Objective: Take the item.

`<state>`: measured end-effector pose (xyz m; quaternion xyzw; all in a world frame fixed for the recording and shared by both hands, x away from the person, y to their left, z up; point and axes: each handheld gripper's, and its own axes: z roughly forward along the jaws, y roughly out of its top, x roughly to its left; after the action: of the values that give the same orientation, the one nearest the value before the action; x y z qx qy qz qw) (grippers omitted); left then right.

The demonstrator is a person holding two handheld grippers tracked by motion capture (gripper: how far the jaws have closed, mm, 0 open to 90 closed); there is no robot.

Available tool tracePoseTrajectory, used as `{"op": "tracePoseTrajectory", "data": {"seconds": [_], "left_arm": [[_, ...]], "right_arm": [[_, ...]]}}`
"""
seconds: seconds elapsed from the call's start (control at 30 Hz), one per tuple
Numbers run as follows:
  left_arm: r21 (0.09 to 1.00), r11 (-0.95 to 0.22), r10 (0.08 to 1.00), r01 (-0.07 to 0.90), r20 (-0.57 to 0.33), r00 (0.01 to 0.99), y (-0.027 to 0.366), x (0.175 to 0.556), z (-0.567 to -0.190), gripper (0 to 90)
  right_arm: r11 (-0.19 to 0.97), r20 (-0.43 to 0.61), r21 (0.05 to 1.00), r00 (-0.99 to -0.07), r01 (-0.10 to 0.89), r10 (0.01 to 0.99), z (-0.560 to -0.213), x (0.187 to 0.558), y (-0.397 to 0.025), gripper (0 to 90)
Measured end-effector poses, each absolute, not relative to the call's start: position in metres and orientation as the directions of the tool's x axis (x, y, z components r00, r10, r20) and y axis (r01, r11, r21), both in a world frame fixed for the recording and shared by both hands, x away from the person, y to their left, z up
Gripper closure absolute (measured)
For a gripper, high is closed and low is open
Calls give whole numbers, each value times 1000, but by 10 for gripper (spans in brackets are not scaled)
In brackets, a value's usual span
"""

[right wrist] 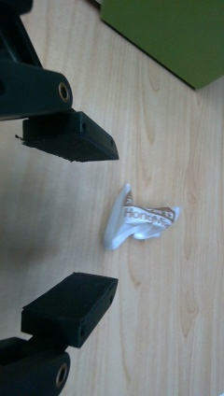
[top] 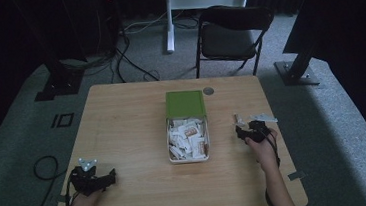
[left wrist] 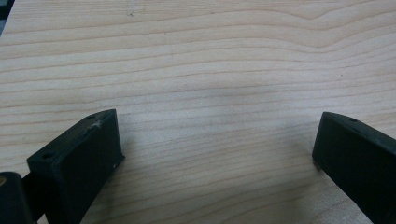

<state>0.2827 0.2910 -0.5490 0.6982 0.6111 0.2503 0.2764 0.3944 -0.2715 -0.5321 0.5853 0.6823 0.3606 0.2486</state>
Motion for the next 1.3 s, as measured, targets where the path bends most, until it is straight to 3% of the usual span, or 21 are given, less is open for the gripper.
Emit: {"op": "tracePoseTrajectory", "data": {"seconds": [0.57,0.93,1.3], "left_arm": [[693,-100,992,714,12,127,291,283,-549,21],[692,-102,992,715,13,128,291,283,-549,21],[692,-100,992,715,13,126,291,282,-549,21]], "right_arm": [[45,58,788,-147,614,987,-534,352,-284,199],[-8,74,780,-80,626,994,-537,326,-297,167],[4,55,755,-70,656,996,-548,302,-301,166]]}}
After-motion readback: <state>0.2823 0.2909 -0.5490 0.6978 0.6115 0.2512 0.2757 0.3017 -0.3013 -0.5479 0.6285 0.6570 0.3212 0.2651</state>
